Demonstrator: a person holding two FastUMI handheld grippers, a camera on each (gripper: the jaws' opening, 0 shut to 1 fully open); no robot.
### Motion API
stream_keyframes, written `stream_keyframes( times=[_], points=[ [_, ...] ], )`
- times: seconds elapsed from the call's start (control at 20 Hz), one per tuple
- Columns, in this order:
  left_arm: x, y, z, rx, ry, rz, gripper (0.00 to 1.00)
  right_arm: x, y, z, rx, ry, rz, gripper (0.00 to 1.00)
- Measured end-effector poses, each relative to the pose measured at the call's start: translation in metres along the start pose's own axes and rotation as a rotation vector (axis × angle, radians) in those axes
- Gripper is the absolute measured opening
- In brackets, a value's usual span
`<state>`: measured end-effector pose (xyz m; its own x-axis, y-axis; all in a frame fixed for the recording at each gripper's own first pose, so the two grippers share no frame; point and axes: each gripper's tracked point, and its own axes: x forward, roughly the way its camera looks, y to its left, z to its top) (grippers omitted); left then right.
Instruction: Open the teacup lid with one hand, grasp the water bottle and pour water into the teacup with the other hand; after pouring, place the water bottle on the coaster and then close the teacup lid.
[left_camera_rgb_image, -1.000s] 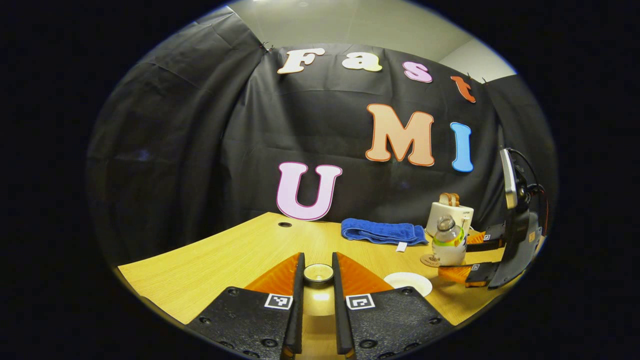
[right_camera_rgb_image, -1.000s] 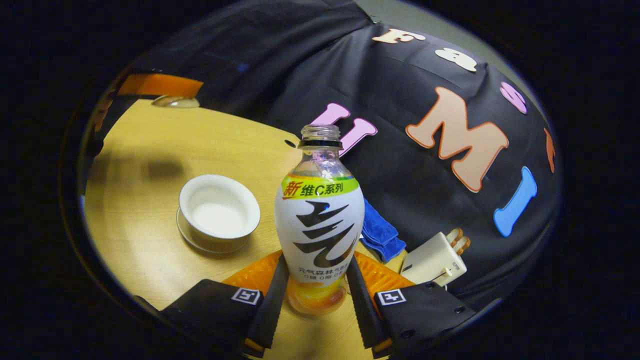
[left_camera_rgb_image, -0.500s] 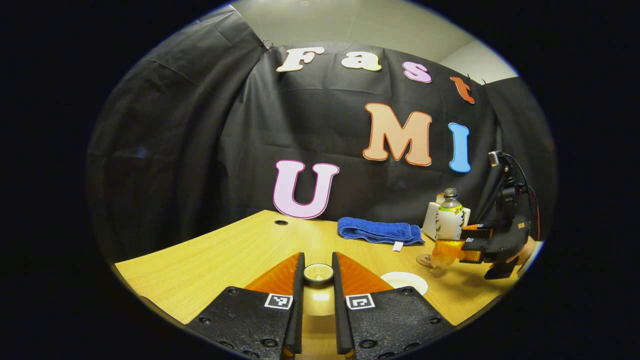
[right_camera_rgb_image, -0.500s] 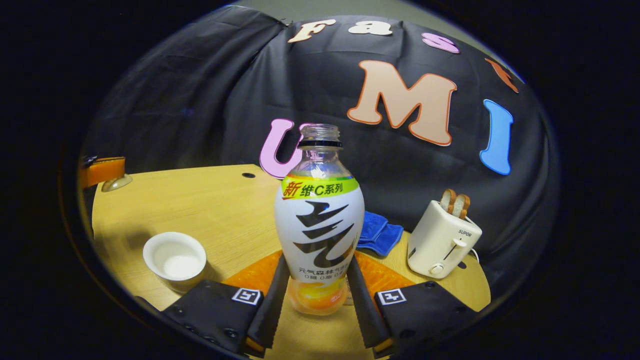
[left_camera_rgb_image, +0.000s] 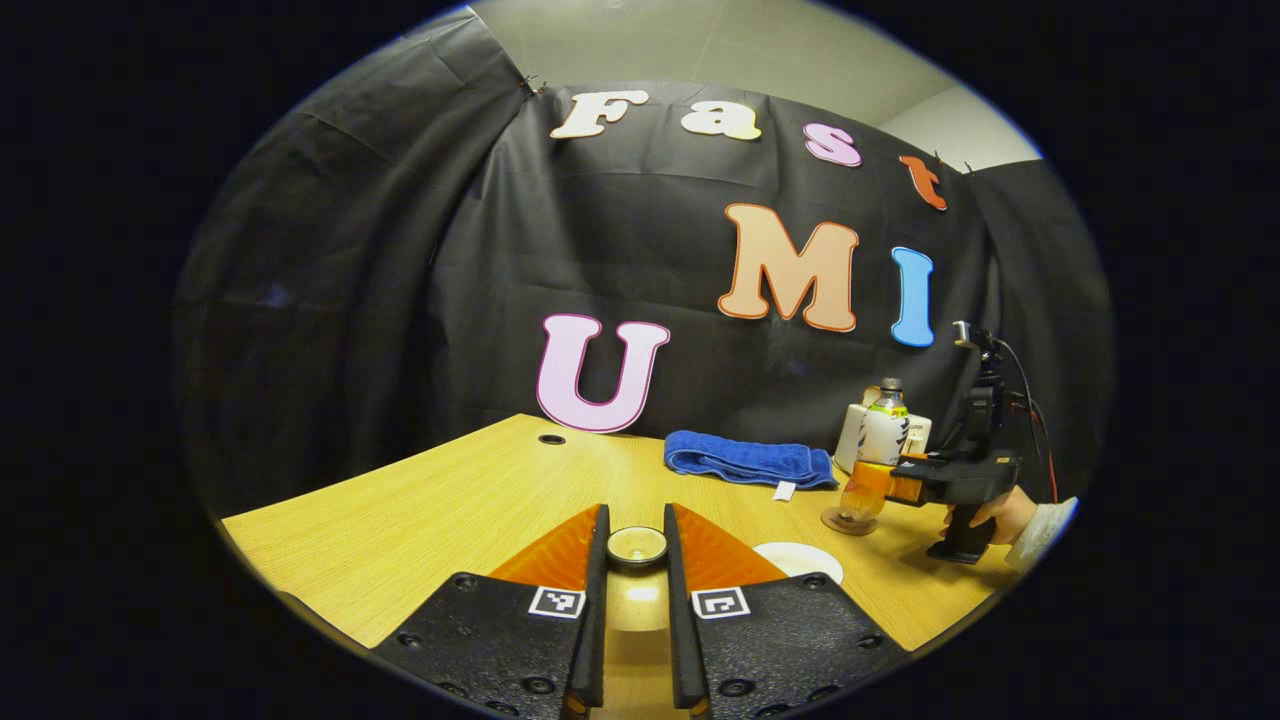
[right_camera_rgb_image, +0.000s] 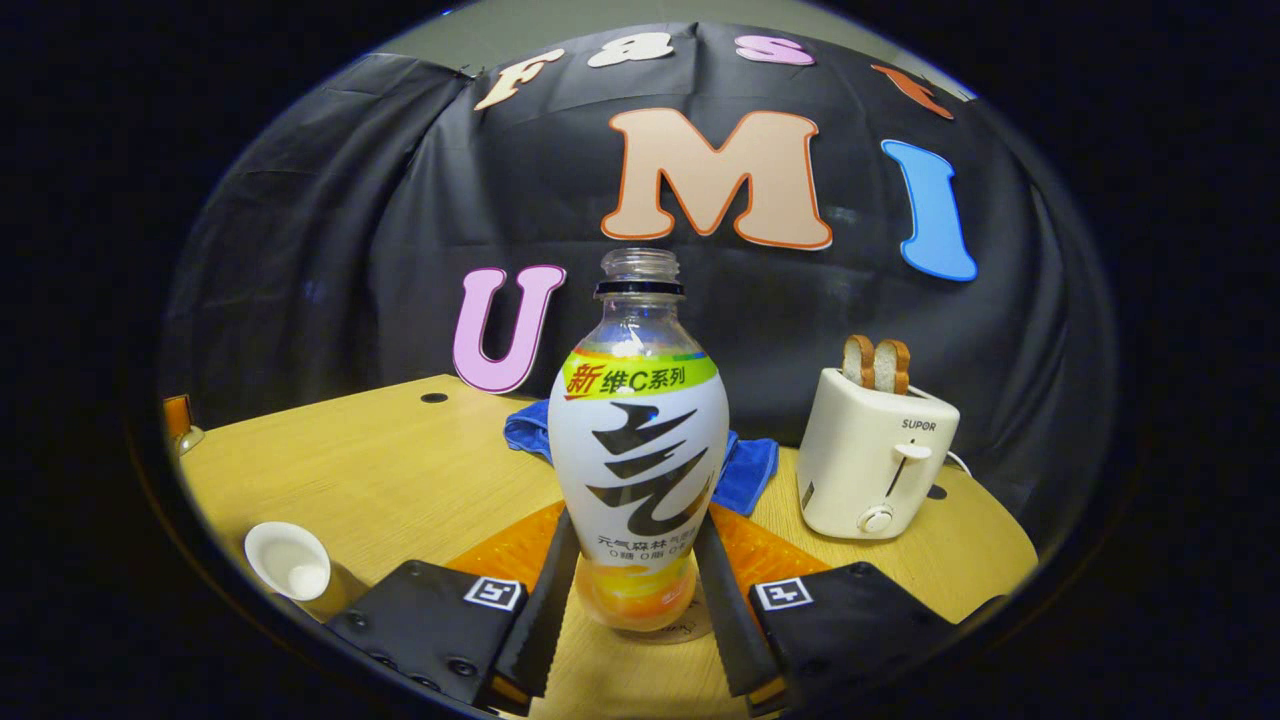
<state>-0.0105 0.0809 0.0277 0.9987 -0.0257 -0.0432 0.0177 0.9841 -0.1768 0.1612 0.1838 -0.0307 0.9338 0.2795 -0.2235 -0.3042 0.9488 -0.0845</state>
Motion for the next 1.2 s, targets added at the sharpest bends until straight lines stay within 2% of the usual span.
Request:
stream_keyframes(
  times=[0.2, 0.45, 0.6, 0.75, 0.85, 0.95, 1.1, 1.2],
  points=[
    [0.0, -0.002, -0.001, -0.004, 0.002, -0.004, 0.24, 0.01, -0.008, -0.011, 0.054, 0.02, -0.017, 0.69],
    [0.001, -0.007, -0.005, -0.015, 0.009, -0.016, 0.24, 0.013, -0.02, -0.018, 0.048, 0.019, -0.061, 0.7],
    [0.0, -0.014, -0.006, -0.021, 0.015, -0.032, 0.24, 0.012, -0.021, -0.02, 0.071, 0.01, -0.054, 0.7],
    [0.0, -0.02, -0.008, -0.017, 0.02, -0.045, 0.24, 0.011, -0.023, -0.024, 0.093, 0.026, -0.048, 0.75],
    [0.0, -0.026, -0.008, -0.014, 0.02, -0.059, 0.24, 0.009, -0.02, -0.024, 0.104, 0.024, -0.032, 0.74],
    [0.0, -0.032, -0.008, -0.006, 0.02, -0.072, 0.24, 0.005, -0.02, -0.021, 0.108, 0.011, -0.021, 0.87],
    [0.001, -0.038, -0.005, 0.002, 0.014, -0.086, 0.24, -0.007, -0.02, -0.012, 0.096, -0.019, -0.02, 0.99],
    [0.003, -0.046, -0.004, -0.002, 0.013, -0.104, 0.24, -0.019, -0.022, -0.007, 0.092, -0.037, -0.016, 0.98]
  ],
)
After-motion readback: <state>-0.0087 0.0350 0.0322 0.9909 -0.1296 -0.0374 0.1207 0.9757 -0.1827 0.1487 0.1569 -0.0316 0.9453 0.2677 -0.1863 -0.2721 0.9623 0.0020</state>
